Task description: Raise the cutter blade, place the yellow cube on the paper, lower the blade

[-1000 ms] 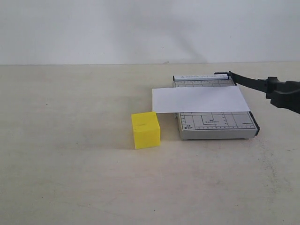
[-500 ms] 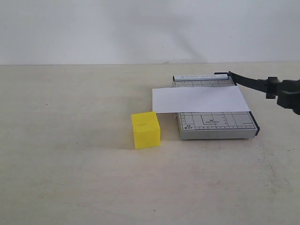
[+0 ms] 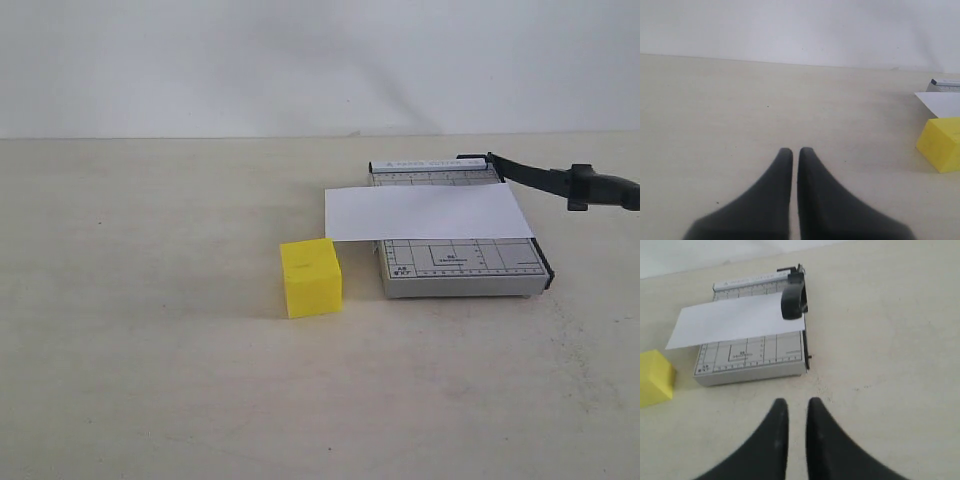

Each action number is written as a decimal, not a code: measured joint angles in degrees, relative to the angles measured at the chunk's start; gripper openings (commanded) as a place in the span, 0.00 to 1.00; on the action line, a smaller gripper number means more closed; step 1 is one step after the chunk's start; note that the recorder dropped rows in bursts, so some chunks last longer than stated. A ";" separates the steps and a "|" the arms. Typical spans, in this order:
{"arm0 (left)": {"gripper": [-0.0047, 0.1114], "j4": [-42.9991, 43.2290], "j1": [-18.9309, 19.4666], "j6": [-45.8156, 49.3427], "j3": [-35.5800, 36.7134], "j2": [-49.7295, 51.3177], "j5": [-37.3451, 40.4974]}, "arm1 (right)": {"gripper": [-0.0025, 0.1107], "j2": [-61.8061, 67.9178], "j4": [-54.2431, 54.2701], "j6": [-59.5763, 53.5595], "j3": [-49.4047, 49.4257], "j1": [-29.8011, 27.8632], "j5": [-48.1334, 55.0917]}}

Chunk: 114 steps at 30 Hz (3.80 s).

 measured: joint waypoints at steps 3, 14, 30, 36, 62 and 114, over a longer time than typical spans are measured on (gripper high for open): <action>0.08 0.00 0.00 0.00 0.00 0.00 0.00 | 0.02 -2.75 0.00 -1.99 0.00 0.00 -2.72; 0.08 1.91 0.00 -0.81 0.00 0.00 -6.24 | 0.02 -3.11 0.00 -3.86 0.81 0.00 -7.32; 0.08 -15.32 0.00 -11.88 0.00 0.00 -11.07 | 0.02 11.39 2.30 1.01 22.08 0.00 -34.25; 0.08 -15.88 0.00 -12.43 -0.17 0.00 -16.56 | 0.02 17.40 2.30 1.71 22.22 0.00 -38.01; 0.08 13.09 -19.53 -23.28 -35.85 66.59 -36.63 | 0.02 18.83 2.30 1.91 22.22 0.00 -37.92; 0.08 -39.80 -45.09 30.22 -100.13 141.38 -26.64 | 0.02 18.83 1.84 -2.11 22.22 0.00 -40.84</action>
